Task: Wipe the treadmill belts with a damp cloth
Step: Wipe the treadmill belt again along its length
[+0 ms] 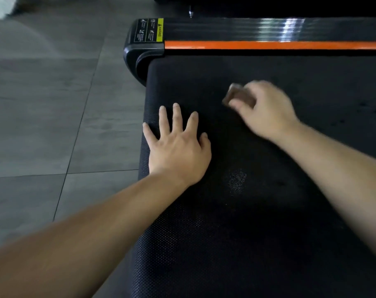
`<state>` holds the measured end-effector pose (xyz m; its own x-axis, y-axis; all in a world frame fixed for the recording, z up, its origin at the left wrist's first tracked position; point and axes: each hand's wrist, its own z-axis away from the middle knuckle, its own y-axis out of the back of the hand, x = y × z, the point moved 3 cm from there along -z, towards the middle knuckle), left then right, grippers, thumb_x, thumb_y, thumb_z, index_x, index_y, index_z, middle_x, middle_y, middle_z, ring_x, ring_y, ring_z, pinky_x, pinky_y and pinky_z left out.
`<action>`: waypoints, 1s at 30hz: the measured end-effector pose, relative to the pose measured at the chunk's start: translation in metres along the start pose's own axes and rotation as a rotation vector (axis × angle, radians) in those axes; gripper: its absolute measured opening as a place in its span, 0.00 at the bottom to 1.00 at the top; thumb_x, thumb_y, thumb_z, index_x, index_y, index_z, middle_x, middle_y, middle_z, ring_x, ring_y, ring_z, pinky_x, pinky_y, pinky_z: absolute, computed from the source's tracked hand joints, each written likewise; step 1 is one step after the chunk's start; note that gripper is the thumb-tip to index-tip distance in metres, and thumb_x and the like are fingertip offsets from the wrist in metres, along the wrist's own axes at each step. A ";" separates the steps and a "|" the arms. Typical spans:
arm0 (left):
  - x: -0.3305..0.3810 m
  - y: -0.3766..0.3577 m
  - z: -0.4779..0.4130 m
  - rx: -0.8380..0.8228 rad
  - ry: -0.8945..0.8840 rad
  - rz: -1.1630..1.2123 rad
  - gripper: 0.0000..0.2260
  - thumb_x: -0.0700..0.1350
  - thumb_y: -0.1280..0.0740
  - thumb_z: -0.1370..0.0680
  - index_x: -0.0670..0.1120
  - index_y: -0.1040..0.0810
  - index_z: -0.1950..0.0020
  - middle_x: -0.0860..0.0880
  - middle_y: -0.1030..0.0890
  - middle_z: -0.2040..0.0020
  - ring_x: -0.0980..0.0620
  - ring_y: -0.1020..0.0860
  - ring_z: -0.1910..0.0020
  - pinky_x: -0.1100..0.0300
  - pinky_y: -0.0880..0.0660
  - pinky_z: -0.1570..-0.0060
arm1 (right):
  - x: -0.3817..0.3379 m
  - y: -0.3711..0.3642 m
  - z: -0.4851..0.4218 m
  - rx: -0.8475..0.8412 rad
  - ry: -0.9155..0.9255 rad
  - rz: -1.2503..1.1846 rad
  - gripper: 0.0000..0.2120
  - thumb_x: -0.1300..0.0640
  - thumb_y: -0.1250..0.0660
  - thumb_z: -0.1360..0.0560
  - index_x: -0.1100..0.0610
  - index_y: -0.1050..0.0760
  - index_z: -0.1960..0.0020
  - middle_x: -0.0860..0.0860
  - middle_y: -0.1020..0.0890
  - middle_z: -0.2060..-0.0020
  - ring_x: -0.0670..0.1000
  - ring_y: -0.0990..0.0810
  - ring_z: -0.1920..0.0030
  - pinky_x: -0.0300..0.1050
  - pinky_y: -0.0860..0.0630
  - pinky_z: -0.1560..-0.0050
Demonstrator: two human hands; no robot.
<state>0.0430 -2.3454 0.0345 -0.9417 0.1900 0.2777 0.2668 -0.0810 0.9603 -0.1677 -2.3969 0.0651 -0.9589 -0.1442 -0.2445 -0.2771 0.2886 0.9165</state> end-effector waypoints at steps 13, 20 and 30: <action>0.004 -0.002 0.001 0.019 -0.029 -0.048 0.28 0.60 0.53 0.15 0.52 0.48 0.17 0.41 0.54 0.15 0.36 0.60 0.17 0.31 0.59 0.23 | 0.018 -0.002 -0.051 -0.034 -0.120 0.072 0.15 0.45 0.33 0.21 0.54 0.22 0.42 0.57 0.23 0.48 0.61 0.22 0.46 0.56 0.24 0.46; 0.004 -0.003 0.000 0.027 -0.026 -0.048 0.28 0.61 0.54 0.16 0.52 0.49 0.17 0.41 0.54 0.15 0.36 0.60 0.17 0.31 0.58 0.22 | -0.016 -0.018 -0.032 -0.095 0.080 -0.023 0.16 0.44 0.32 0.22 0.55 0.22 0.43 0.54 0.24 0.51 0.59 0.23 0.49 0.56 0.25 0.49; 0.006 -0.004 0.000 0.033 -0.025 -0.066 0.29 0.62 0.55 0.16 0.52 0.49 0.17 0.41 0.54 0.15 0.36 0.60 0.17 0.30 0.58 0.23 | -0.007 -0.032 -0.077 0.015 -0.124 -0.021 0.16 0.43 0.32 0.23 0.54 0.21 0.45 0.52 0.24 0.51 0.55 0.24 0.50 0.54 0.25 0.49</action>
<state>0.0366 -2.3436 0.0328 -0.9523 0.2179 0.2137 0.2110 -0.0357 0.9768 -0.1479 -2.4777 0.0621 -0.9527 -0.0327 -0.3022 -0.2977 0.3012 0.9059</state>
